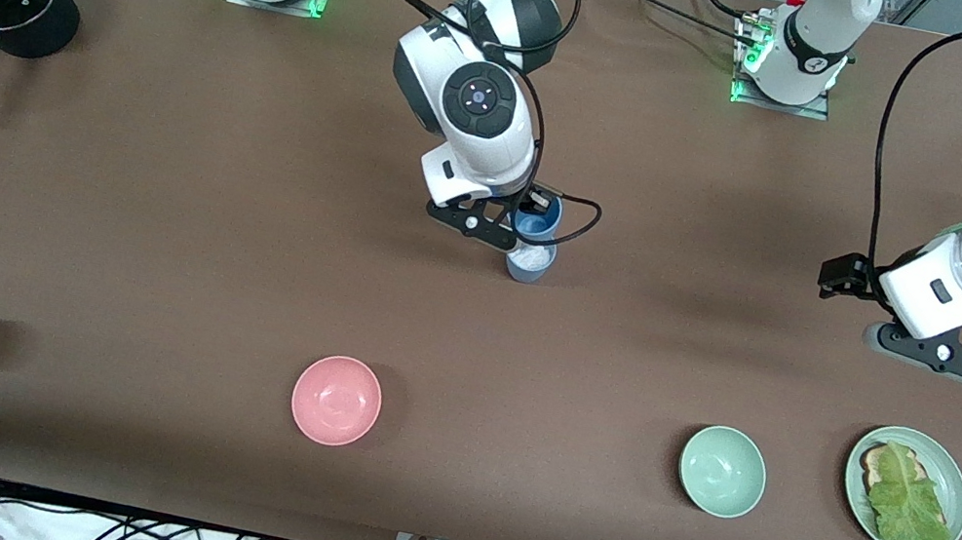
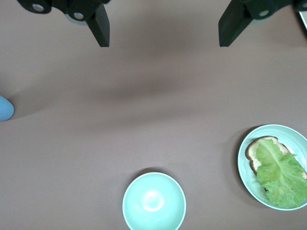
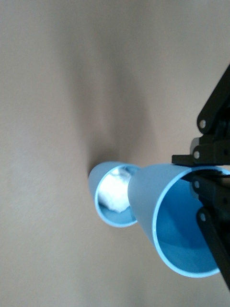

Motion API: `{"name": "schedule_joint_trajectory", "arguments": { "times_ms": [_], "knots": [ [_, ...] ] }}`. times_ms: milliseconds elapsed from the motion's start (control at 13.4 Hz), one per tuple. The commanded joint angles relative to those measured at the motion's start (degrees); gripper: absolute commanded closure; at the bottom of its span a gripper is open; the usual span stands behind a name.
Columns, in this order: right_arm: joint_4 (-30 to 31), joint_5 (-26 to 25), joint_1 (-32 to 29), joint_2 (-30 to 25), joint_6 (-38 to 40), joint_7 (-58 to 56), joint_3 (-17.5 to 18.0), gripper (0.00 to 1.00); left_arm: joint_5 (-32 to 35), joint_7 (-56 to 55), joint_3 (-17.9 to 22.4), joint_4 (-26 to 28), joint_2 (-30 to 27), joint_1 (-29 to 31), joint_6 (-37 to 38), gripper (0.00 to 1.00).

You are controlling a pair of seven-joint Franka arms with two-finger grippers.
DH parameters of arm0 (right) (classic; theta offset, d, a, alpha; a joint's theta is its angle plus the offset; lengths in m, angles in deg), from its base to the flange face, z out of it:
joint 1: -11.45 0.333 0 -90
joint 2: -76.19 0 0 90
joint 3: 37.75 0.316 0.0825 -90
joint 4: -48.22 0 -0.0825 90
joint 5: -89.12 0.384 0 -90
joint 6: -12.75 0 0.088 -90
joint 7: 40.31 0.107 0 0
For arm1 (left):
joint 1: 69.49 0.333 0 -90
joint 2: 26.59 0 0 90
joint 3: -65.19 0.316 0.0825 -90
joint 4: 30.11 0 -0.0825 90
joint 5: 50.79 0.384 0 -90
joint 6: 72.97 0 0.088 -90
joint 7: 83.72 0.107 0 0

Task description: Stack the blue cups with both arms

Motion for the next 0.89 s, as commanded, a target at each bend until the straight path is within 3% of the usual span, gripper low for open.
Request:
{"name": "schedule_joint_trajectory", "arguments": {
  "times_ms": [0,447,596,746,820],
  "knots": [
    [-2.7,-1.1,0.9,1.5,3.2,0.5,-0.4,1.0,1.2,0.8,-0.2,2.5,-2.4,0.0,-0.3,0.0],
    [-3.0,-1.1,1.5,2.0,2.6,0.5,-0.5,1.0,-0.6,0.9,0.0,1.1,-3.7,1.6,0.9,0.0],
    [-4.1,-1.1,1.0,2.3,2.5,0.3,-0.6,1.0,-5.6,1.0,3.7,0.3,-5.2,0.6,0.8,0.0],
    [-5.3,-1.1,0.6,2.8,2.5,0.2,-0.6,1.0,-5.9,1.0,8.9,1.5,-7.2,-4.5,0.5,0.0],
    [-5.4,-1.1,0.6,2.9,2.5,0.1,-0.7,1.0,-5.6,1.1,9.7,2.7,-8.2,-5.6,0.4,0.0]
  ]
}}
